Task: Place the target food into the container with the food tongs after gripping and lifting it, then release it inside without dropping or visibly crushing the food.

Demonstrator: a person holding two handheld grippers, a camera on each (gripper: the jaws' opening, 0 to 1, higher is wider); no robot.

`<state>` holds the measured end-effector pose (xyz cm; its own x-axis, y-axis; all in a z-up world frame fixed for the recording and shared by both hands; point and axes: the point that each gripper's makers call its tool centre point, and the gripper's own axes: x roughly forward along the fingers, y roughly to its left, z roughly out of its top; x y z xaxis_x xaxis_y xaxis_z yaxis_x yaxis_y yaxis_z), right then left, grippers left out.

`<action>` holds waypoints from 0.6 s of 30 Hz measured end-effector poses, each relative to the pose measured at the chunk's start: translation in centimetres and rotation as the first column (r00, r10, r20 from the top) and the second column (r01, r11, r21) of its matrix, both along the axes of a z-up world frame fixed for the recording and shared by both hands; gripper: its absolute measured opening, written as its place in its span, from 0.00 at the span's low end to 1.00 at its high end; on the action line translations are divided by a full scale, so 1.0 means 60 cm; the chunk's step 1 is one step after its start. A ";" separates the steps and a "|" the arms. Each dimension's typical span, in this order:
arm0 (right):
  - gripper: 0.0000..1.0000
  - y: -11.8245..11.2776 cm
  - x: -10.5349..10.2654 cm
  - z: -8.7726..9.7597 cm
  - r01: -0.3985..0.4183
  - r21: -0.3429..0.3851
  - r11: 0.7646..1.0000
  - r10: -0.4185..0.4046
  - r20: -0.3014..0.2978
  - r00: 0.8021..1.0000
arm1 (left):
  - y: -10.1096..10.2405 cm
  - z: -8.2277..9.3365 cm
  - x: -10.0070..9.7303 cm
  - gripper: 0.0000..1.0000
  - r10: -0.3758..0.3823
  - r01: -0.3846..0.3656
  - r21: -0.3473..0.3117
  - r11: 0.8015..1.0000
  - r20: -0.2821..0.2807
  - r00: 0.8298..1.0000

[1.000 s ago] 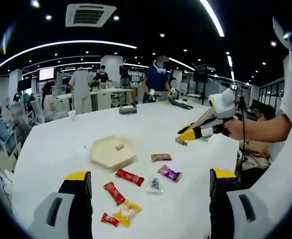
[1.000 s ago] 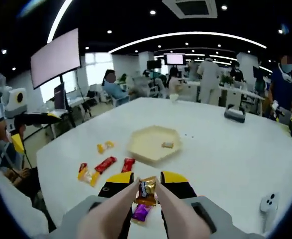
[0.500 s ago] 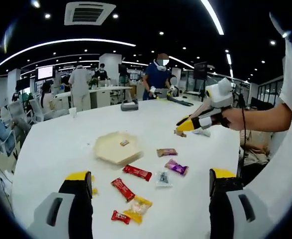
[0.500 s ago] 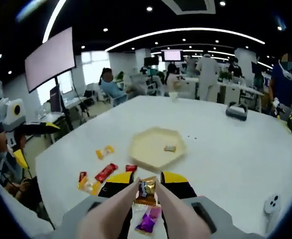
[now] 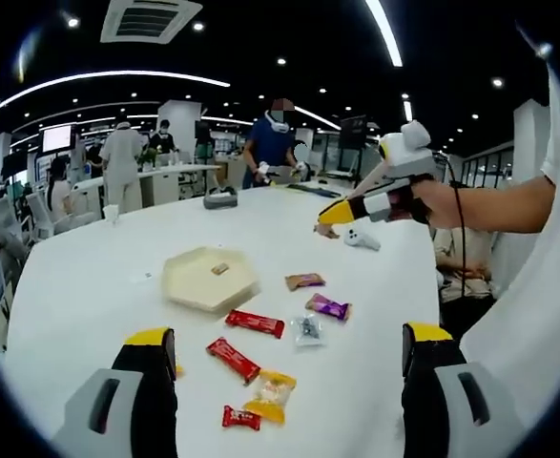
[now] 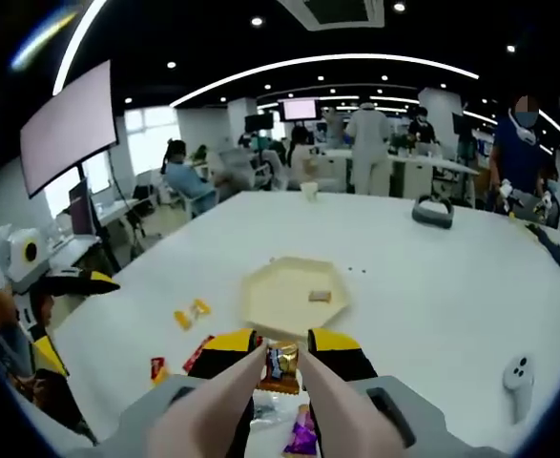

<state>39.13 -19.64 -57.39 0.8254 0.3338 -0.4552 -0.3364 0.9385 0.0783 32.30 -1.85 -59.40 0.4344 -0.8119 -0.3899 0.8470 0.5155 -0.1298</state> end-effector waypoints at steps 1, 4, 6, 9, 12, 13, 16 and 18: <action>0.20 -0.001 0.002 0.001 0.004 -0.004 1.000 -0.004 0.002 1.000 | -0.001 0.003 -0.001 0.99 -0.013 0.013 0.000 1.000 0.007 1.000; 0.20 0.002 0.015 0.003 0.003 0.000 1.000 -0.003 0.009 1.000 | 0.007 0.006 0.012 0.99 -0.005 0.005 -0.006 1.000 0.018 1.000; 0.20 0.006 0.020 0.008 0.000 -0.004 1.000 0.000 -0.001 1.000 | 0.012 0.012 0.014 0.99 0.023 -0.024 -0.015 1.000 -0.011 1.000; 0.20 0.012 0.036 0.013 -0.007 -0.021 1.000 0.008 0.010 1.000 | 0.008 0.011 0.015 0.99 0.012 -0.012 -0.053 0.999 0.011 1.000; 0.20 0.022 0.059 0.023 -0.019 0.002 1.000 0.019 0.025 1.000 | 0.016 -0.020 0.014 0.99 0.010 -0.010 0.016 1.000 -0.024 1.000; 0.20 0.023 0.065 0.025 -0.023 -0.003 1.000 0.023 0.025 0.999 | 0.016 -0.008 0.017 0.99 0.035 -0.036 -0.030 0.999 -0.020 0.999; 0.20 0.033 0.091 0.034 -0.036 0.008 0.999 0.035 0.030 0.999 | 0.012 0.005 0.015 0.97 0.038 -0.038 -0.049 0.998 -0.003 0.999; 0.20 0.041 0.105 0.032 -0.040 0.020 0.999 0.039 0.014 0.999 | 0.018 -0.008 0.018 0.98 0.059 -0.059 0.001 0.998 -0.004 0.998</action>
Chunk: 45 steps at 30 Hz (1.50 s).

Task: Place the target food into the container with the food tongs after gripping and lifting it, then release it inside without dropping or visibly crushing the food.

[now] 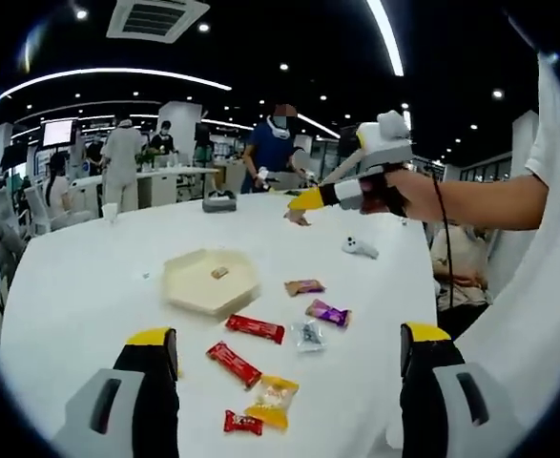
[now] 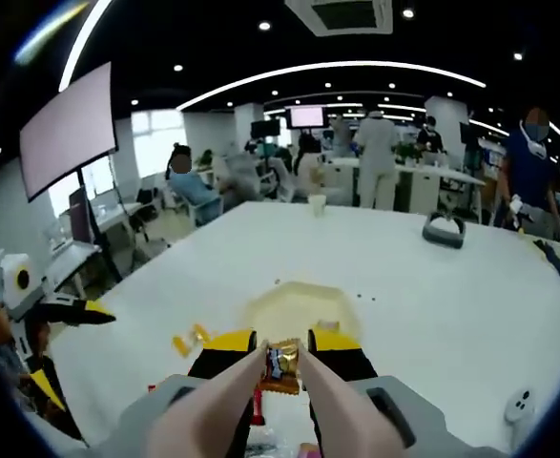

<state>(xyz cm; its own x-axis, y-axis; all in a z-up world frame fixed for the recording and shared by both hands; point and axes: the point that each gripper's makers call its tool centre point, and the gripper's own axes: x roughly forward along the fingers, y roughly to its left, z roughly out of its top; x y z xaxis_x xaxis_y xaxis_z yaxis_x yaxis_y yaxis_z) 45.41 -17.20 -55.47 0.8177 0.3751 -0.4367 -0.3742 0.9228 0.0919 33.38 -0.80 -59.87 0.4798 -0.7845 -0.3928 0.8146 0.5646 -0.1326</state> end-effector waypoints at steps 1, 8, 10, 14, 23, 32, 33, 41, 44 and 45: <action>0.20 0.005 0.004 0.000 -0.006 -0.002 1.000 0.006 0.001 1.000 | -0.002 0.001 -0.001 0.99 0.002 -0.002 -0.008 1.000 -0.005 1.000; 0.20 0.032 0.047 -0.003 -0.038 -0.022 0.999 0.038 0.006 0.999 | 0.013 -0.001 -0.009 0.98 0.013 -0.013 -0.008 1.000 0.004 1.000; 0.20 0.039 0.059 -0.008 -0.054 -0.031 0.998 0.054 0.001 0.999 | 0.019 -0.002 -0.009 0.97 0.022 -0.022 -0.003 1.000 0.002 1.000; 0.20 0.052 0.069 -0.009 -0.071 -0.029 0.997 0.071 -0.004 0.997 | 0.029 0.003 -0.010 0.96 0.038 -0.038 -0.018 0.999 -0.002 0.999; 0.20 0.060 0.093 -0.001 -0.088 -0.037 0.995 0.089 0.016 0.996 | 0.043 -0.004 -0.014 0.96 0.038 -0.039 -0.008 0.999 -0.023 0.999; 0.20 0.072 0.110 -0.005 -0.114 -0.040 0.993 0.115 0.021 0.993 | 0.032 -0.004 -0.019 0.96 0.021 -0.020 0.021 1.000 -0.022 1.000; 0.20 0.071 0.114 -0.005 -0.114 -0.039 0.993 0.114 0.020 0.993 | 0.027 -0.005 -0.022 0.96 0.004 -0.003 0.025 1.000 -0.017 1.000; 0.20 0.066 0.134 -0.002 -0.111 -0.042 0.993 0.112 0.021 0.993 | 0.019 -0.013 -0.021 0.97 -0.011 0.012 0.047 0.999 -0.024 1.000; 0.20 0.066 0.141 0.001 -0.115 -0.053 0.992 0.116 0.022 0.993 | 0.017 -0.009 -0.011 0.99 0.003 -0.003 0.030 1.000 -0.013 1.000; 0.20 0.064 0.143 0.000 -0.116 -0.059 0.991 0.118 0.022 0.993 | 0.013 -0.018 -0.008 0.99 0.001 0.000 0.039 0.999 -0.029 1.000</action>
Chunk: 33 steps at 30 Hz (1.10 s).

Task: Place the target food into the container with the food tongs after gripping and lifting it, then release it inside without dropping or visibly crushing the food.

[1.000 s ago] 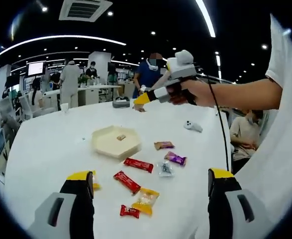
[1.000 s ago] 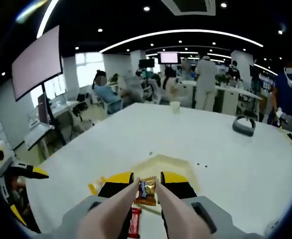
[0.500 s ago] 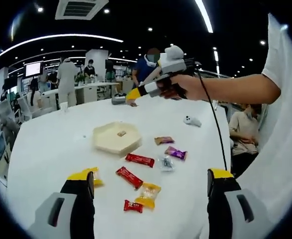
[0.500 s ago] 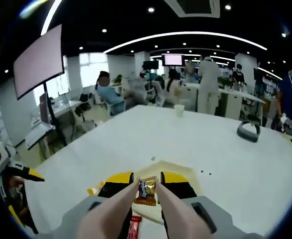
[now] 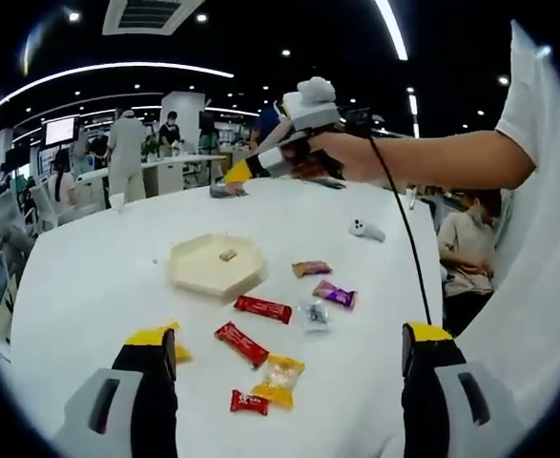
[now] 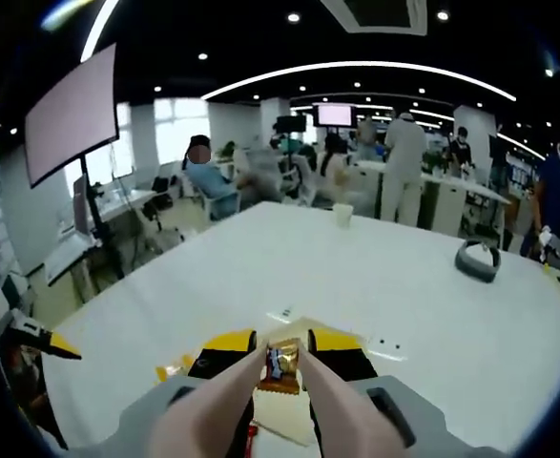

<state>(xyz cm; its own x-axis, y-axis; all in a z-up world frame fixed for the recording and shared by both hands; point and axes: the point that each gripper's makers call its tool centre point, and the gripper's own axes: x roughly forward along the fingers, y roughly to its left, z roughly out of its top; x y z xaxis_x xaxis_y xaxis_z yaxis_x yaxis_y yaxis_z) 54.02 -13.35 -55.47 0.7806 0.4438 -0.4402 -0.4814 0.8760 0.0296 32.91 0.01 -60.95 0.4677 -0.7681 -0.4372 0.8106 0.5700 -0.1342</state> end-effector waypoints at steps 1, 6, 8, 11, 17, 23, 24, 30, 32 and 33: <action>0.20 -0.001 0.000 0.000 0.000 0.001 1.000 0.000 0.000 1.000 | -0.001 -0.002 -0.001 0.99 -0.003 0.003 0.004 1.000 -0.006 1.000; 0.20 -0.010 0.013 -0.009 -0.007 -0.014 1.000 0.007 -0.019 1.000 | -0.009 -0.005 0.012 0.99 0.021 -0.021 -0.015 1.000 -0.012 1.000; 0.20 -0.010 0.021 -0.011 -0.023 -0.016 1.000 0.022 -0.025 0.999 | -0.011 -0.002 0.020 0.99 0.050 -0.050 -0.024 0.998 -0.011 0.999; 0.20 -0.011 0.032 -0.016 -0.027 -0.019 0.999 0.026 -0.032 0.999 | -0.012 0.000 0.025 0.99 0.077 -0.078 -0.033 0.996 -0.012 0.997; 0.20 -0.006 0.038 -0.033 -0.052 -0.015 0.999 0.052 -0.042 0.998 | -0.003 0.001 0.027 0.98 0.151 -0.151 -0.049 0.987 -0.013 0.988; 0.20 -0.008 0.045 -0.032 -0.034 0.002 0.999 0.034 -0.046 0.998 | 0.006 -0.011 0.025 0.98 0.147 -0.149 -0.040 0.988 -0.038 0.988; 0.20 -0.010 0.048 -0.031 -0.029 -0.003 1.000 0.029 -0.043 0.999 | 0.007 -0.011 0.026 0.98 0.146 -0.147 -0.040 0.988 -0.040 0.989; 0.20 -0.005 0.060 -0.021 -0.043 -0.043 0.998 0.041 -0.033 0.999 | 0.022 -0.004 0.031 0.98 0.164 -0.166 -0.057 0.985 -0.034 0.986; 0.20 -0.002 0.066 -0.023 -0.044 -0.050 0.998 0.043 -0.036 0.998 | 0.023 -0.005 0.030 0.98 0.164 -0.166 -0.055 0.985 -0.038 0.986; 0.20 -0.001 0.068 -0.023 -0.046 -0.051 0.998 0.044 -0.038 0.998 | 0.023 -0.005 0.029 0.98 0.163 -0.165 -0.056 0.985 -0.037 0.986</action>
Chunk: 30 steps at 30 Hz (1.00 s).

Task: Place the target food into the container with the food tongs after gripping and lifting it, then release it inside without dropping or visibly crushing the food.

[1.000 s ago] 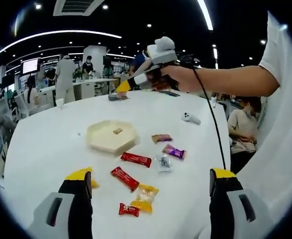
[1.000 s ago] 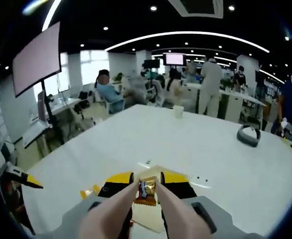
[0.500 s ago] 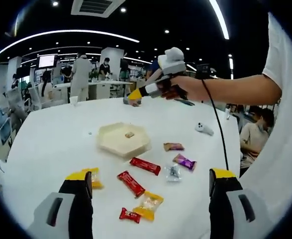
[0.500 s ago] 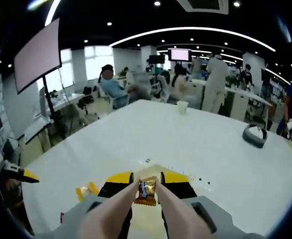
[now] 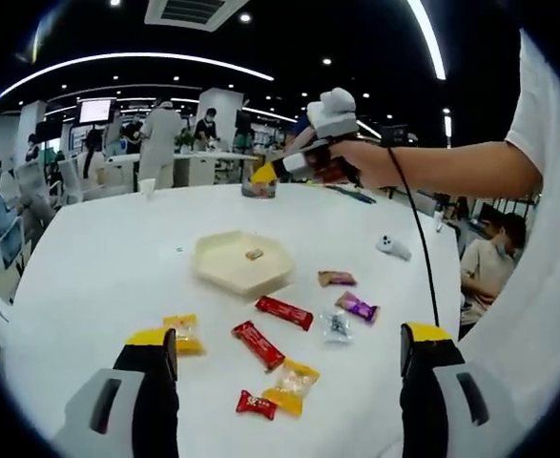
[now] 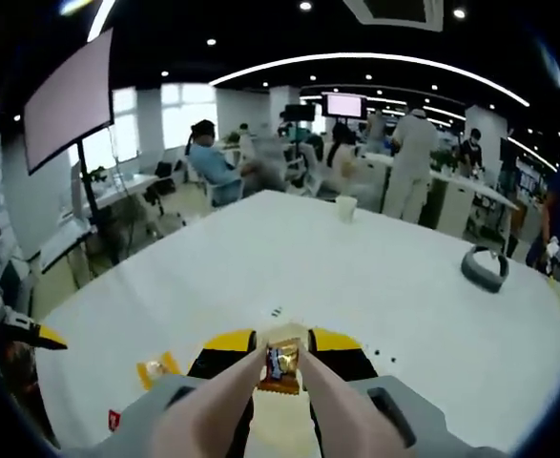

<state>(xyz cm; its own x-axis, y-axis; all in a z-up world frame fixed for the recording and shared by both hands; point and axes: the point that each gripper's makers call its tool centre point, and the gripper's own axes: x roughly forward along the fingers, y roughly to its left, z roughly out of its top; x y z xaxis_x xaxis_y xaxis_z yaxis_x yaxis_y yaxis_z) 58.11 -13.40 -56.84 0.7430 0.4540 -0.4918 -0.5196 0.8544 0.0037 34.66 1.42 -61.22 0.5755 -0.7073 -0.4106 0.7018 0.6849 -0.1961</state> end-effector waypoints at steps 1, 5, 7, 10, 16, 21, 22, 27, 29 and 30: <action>0.20 0.003 0.002 -0.001 -0.003 -0.003 1.000 0.003 -0.002 1.000 | 0.001 0.002 -0.001 0.98 0.000 0.000 -0.001 1.000 0.005 1.000; 0.20 0.006 0.005 -0.002 -0.007 -0.012 1.000 0.007 -0.003 1.000 | 0.008 0.002 0.000 0.97 0.008 -0.008 -0.001 1.000 0.001 1.000; 0.20 0.007 0.005 -0.003 -0.006 -0.006 1.000 0.006 -0.006 1.000 | 0.013 0.001 0.001 0.97 0.014 -0.014 0.003 1.000 0.002 1.000; 0.20 0.008 0.005 -0.009 -0.014 -0.014 1.000 0.014 -0.015 1.000 | 0.019 0.004 0.004 0.97 0.031 -0.031 0.000 1.000 0.002 1.000; 0.20 0.009 0.002 -0.015 -0.030 -0.016 0.999 0.030 -0.023 0.999 | 0.020 0.005 0.005 0.97 0.040 -0.040 0.004 0.999 0.006 0.999; 0.26 0.000 0.014 -0.034 -0.032 -0.019 0.999 0.032 -0.027 0.999 | 0.022 0.003 0.004 0.97 0.045 -0.045 0.006 0.999 -0.004 0.999; 0.26 0.001 0.008 -0.050 -0.037 0.003 0.999 0.037 -0.087 0.995 | 0.022 0.004 0.004 0.97 0.046 -0.046 0.003 0.999 -0.005 0.999; 0.26 -0.001 0.004 -0.042 -0.014 0.016 1.000 0.015 -0.076 0.997 | 0.026 0.002 0.002 0.97 0.054 -0.054 0.019 0.998 -0.004 0.999; 0.26 -0.001 0.005 -0.040 -0.018 0.011 1.000 0.018 -0.065 0.998 | 0.025 0.002 0.001 0.97 0.050 -0.050 0.023 0.999 -0.002 0.999; 0.26 -0.001 0.004 -0.039 -0.016 0.010 1.000 0.017 -0.063 0.998 | 0.025 0.002 0.001 0.97 0.049 -0.049 0.024 0.999 0.000 0.999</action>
